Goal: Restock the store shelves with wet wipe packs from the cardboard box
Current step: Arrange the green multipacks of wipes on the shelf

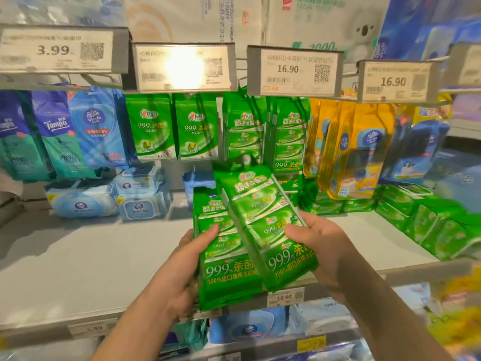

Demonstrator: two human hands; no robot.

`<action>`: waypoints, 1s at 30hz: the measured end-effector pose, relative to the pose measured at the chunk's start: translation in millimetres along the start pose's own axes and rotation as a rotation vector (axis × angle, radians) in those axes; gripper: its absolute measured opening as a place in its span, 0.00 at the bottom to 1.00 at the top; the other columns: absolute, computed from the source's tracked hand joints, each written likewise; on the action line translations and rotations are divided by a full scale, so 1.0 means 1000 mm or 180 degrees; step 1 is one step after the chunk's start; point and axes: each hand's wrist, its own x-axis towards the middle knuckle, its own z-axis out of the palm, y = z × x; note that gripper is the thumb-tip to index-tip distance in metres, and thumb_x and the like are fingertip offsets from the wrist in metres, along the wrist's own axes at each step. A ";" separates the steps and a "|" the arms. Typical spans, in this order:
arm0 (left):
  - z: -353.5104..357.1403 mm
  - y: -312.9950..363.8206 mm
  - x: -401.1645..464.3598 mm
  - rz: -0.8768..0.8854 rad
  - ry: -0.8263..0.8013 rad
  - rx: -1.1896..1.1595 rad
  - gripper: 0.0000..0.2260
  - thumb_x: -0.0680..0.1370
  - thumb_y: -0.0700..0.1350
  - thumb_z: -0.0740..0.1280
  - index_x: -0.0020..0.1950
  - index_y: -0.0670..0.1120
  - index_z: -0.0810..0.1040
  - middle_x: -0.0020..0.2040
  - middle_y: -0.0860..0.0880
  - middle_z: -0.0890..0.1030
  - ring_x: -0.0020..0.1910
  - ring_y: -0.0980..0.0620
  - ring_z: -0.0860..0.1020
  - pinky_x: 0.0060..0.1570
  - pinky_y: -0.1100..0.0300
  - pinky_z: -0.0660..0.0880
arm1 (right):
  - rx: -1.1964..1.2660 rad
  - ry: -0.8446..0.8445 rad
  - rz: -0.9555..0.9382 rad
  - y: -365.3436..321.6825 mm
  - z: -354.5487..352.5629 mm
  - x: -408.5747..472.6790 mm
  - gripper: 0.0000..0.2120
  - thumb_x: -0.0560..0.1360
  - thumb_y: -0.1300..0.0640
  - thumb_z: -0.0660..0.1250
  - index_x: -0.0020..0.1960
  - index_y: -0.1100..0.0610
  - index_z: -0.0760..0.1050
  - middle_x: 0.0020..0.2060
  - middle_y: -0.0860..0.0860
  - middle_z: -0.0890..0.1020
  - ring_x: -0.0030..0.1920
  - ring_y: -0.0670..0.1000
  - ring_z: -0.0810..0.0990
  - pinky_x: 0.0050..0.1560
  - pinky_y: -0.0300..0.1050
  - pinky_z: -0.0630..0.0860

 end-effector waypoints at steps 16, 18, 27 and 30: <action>0.020 -0.002 -0.001 -0.0077 0.0036 -0.0056 0.24 0.73 0.50 0.71 0.68 0.46 0.79 0.58 0.39 0.85 0.53 0.38 0.85 0.54 0.42 0.81 | -0.0134 0.1815 -0.2011 -0.005 -0.040 -0.022 0.13 0.70 0.43 0.66 0.51 0.47 0.81 0.42 0.47 0.86 0.42 0.49 0.85 0.37 0.46 0.81; 0.022 -0.002 -0.001 -0.0079 0.0064 -0.0028 0.24 0.73 0.50 0.71 0.68 0.46 0.78 0.58 0.39 0.85 0.54 0.38 0.85 0.57 0.42 0.79 | -0.0158 0.1884 -0.1961 -0.010 -0.040 -0.019 0.11 0.73 0.46 0.65 0.50 0.51 0.79 0.38 0.45 0.85 0.37 0.43 0.83 0.33 0.37 0.77; 0.022 0.000 -0.008 -0.0071 0.0252 0.0044 0.24 0.73 0.51 0.72 0.68 0.46 0.79 0.58 0.39 0.85 0.57 0.36 0.84 0.62 0.40 0.76 | -0.0091 0.1766 -0.1918 -0.011 -0.037 -0.012 0.11 0.80 0.55 0.66 0.54 0.62 0.78 0.34 0.43 0.83 0.34 0.39 0.81 0.31 0.32 0.75; 0.021 0.002 -0.009 -0.0052 0.0302 0.0069 0.24 0.73 0.50 0.72 0.68 0.46 0.79 0.58 0.39 0.85 0.57 0.37 0.84 0.60 0.41 0.78 | -0.0066 0.1808 -0.2021 -0.011 -0.036 -0.012 0.14 0.72 0.46 0.66 0.52 0.52 0.79 0.39 0.44 0.85 0.38 0.43 0.83 0.35 0.38 0.79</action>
